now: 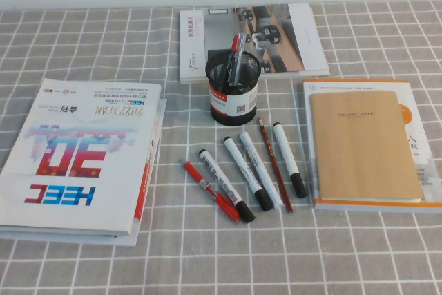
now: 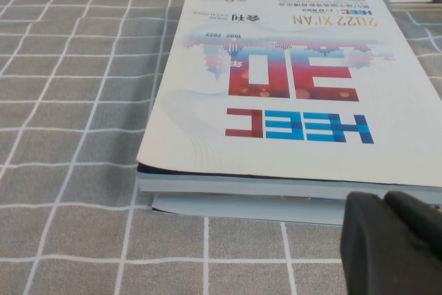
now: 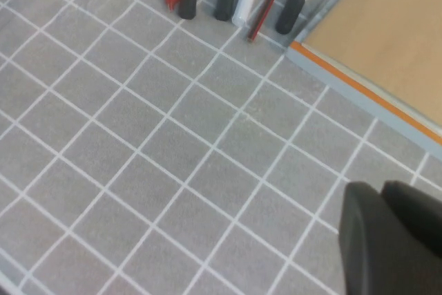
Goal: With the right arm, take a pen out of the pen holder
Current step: 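Take a marker out of the pen holder and lay it on the table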
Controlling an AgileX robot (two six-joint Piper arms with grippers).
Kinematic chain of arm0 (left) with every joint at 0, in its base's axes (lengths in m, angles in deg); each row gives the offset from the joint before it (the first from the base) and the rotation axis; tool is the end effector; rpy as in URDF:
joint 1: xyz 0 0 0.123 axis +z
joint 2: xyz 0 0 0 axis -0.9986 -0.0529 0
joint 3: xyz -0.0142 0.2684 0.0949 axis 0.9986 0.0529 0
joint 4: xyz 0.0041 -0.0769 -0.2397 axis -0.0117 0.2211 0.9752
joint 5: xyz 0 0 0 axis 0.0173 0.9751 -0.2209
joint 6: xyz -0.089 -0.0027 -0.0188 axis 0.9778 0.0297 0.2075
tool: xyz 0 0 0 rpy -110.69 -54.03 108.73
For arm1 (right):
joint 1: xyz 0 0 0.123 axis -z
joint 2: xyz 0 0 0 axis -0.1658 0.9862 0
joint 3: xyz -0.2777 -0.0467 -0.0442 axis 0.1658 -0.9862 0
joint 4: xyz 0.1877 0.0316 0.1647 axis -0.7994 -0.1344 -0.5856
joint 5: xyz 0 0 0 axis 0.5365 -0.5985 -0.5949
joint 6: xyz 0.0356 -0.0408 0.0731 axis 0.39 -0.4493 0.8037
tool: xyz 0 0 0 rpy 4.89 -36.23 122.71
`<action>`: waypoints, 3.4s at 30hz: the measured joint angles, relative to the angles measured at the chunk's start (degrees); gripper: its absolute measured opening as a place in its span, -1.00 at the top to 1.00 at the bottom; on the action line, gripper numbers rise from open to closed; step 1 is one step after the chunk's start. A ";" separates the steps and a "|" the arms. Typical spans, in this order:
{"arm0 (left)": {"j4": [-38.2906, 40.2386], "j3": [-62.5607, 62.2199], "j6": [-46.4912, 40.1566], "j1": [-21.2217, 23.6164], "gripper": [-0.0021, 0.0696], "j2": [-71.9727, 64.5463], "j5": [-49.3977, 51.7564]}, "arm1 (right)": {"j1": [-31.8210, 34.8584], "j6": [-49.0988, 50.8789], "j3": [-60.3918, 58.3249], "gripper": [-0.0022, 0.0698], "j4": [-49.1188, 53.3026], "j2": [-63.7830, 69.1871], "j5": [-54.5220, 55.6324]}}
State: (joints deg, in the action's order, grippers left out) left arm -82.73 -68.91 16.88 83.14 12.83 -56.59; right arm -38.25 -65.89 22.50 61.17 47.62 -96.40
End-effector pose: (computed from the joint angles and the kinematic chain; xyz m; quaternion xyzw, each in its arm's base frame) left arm 0.0517 -0.0054 0.1703 0.0415 0.8051 -0.0225 0.5912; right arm 0.0714 0.0527 0.3108 -0.2697 0.8658 0.1161 0.4052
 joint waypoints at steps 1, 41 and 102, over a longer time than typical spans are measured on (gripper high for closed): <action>0.00 0.00 0.00 0.00 0.96 0.00 0.00 | 0.00 0.00 -1.37 0.97 0.23 0.00 1.51; 0.00 0.00 0.00 0.00 0.96 0.00 0.00 | 37.32 1.27 -38.21 0.97 -0.87 -31.41 42.33; 0.00 0.00 0.00 0.00 0.96 0.00 0.00 | 37.32 -23.90 -38.21 0.97 -24.06 -31.41 31.16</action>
State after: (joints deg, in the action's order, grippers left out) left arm -82.73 -68.91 16.88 83.14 12.83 -56.59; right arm -0.93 -89.79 -15.71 37.11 16.21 -65.24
